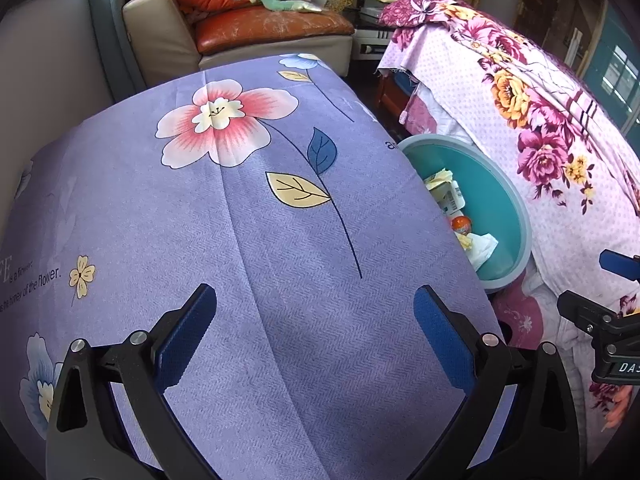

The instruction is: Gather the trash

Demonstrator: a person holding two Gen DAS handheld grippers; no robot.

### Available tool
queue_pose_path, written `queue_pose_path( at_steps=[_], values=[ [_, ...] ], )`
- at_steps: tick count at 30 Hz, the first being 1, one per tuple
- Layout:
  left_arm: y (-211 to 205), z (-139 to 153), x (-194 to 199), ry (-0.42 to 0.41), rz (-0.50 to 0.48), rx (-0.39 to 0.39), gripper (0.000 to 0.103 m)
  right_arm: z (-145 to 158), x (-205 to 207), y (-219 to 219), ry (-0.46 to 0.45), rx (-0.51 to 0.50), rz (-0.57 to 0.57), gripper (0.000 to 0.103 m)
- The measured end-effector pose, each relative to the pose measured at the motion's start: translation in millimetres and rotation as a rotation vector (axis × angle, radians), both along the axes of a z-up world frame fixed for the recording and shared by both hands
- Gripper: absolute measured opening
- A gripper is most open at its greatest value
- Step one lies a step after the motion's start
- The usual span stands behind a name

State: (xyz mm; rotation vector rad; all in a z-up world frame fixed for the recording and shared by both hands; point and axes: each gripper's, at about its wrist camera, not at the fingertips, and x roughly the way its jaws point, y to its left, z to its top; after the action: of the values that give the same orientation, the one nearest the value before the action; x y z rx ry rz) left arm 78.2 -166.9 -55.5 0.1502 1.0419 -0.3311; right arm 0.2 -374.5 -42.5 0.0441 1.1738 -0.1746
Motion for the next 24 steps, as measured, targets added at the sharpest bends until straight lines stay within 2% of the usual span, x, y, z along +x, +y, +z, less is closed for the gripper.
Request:
queue_pose_path(
  at_steps=[24],
  values=[
    [0.4, -2.8, 8.0, 0.011, 0.004, 0.011, 0.099, -0.9, 8.7, -1.0, 0.003, -0.009, 0.009, 0.096]
  ],
)
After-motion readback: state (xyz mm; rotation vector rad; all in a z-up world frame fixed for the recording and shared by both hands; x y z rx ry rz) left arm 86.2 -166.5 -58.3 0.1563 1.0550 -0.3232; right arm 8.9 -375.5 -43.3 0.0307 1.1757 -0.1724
